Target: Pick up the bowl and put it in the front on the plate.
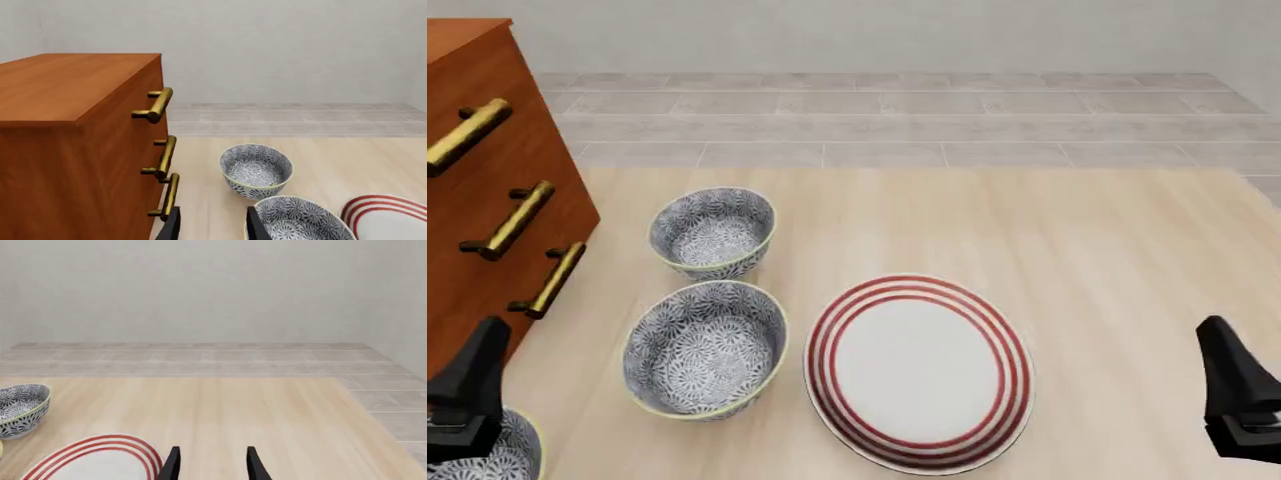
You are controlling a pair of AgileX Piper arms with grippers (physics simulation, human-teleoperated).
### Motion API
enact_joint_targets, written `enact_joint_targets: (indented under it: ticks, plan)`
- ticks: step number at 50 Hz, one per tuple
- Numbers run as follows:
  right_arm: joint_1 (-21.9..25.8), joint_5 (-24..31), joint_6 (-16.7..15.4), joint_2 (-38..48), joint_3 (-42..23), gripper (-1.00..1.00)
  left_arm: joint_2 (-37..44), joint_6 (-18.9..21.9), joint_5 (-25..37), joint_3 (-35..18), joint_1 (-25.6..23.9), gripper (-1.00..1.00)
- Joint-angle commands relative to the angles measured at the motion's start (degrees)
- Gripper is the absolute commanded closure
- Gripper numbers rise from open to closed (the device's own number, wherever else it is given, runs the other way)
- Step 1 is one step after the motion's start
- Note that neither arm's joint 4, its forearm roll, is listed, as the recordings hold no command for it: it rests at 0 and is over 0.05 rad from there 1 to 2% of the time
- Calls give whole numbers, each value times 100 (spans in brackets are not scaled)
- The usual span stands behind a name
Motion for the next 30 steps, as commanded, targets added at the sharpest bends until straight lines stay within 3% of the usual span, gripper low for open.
enact_joint_targets:
  ticks: [1, 16, 17, 30]
  plan:
    - [30, 4, -27, 51, -18, -100, 29, 0, -7, -17, 0, -100]
    - [212, -159, -157, 343, -14, -100, 29, 0, -7, -17, 0, -100]
    - [630, -886, -167, 1577, -596, -100, 29, 0, -7, -17, 0, -100]
    - [1268, -1484, -234, 3125, -1313, -100, 29, 0, -7, -17, 0, -100]
